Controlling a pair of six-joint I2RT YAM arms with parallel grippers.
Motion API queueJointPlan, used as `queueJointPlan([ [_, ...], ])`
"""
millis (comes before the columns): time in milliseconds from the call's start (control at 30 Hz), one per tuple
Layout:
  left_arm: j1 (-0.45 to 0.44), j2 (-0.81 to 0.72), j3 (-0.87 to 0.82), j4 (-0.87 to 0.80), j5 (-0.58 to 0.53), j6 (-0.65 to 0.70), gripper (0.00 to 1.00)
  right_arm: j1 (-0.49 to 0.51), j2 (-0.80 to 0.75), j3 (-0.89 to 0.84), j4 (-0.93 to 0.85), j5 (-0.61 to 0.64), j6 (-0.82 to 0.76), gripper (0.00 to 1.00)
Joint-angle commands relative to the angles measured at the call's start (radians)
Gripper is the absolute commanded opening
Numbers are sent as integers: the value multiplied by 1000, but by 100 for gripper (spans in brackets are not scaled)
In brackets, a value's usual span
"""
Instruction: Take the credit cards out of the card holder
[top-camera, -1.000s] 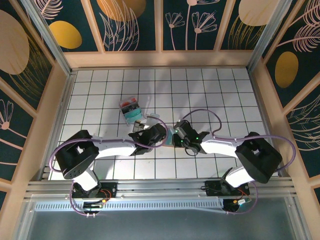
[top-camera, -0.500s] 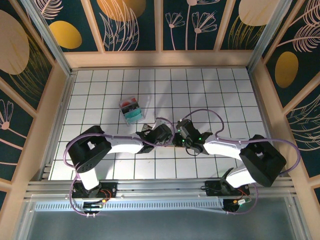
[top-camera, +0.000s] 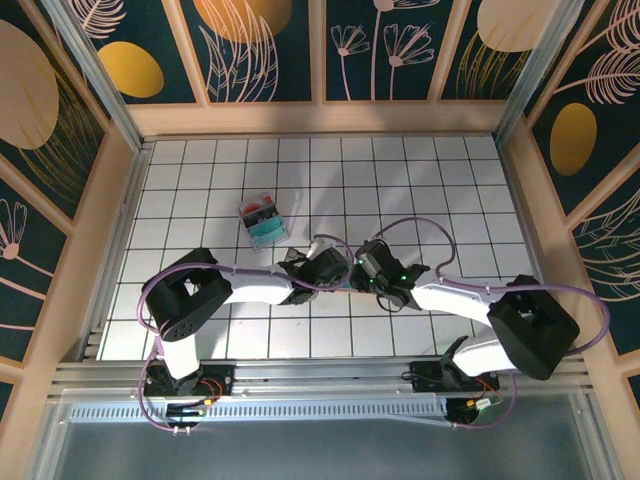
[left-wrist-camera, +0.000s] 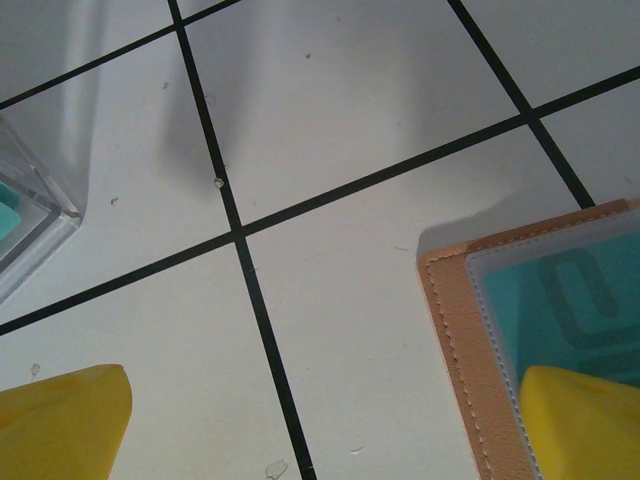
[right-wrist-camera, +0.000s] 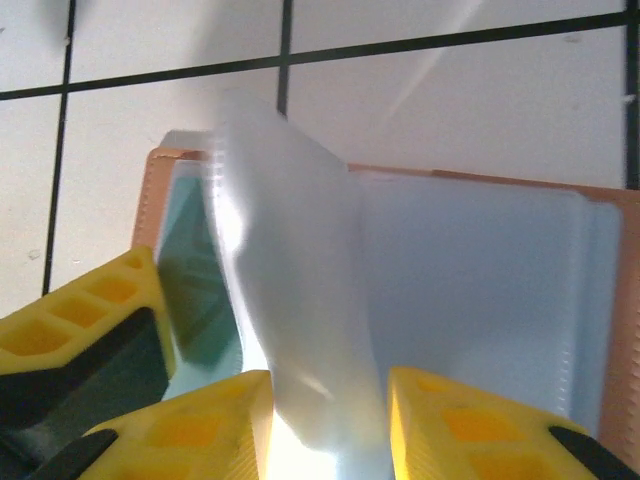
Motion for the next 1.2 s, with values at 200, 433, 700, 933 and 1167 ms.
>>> queueJointPlan([
  [200, 3, 20, 17, -94, 0, 7, 99, -47, -84, -54, -40, 53, 49, 37],
  [433, -5, -4, 44, -77, 13, 50, 99, -89, -135, -95, -14, 20, 55, 37],
  [700, -42, 59, 165, -82, -16, 84, 99, -139, -242, -153, -20, 20, 86, 36],
  [933, -76, 130, 270, -100, -25, 112, 99, -178, -386, -186, -87, 73, 121, 37],
  [1167, -84, 184, 328, -106, 3, 118, 99, -222, -511, -175, -190, 134, 124, 47],
])
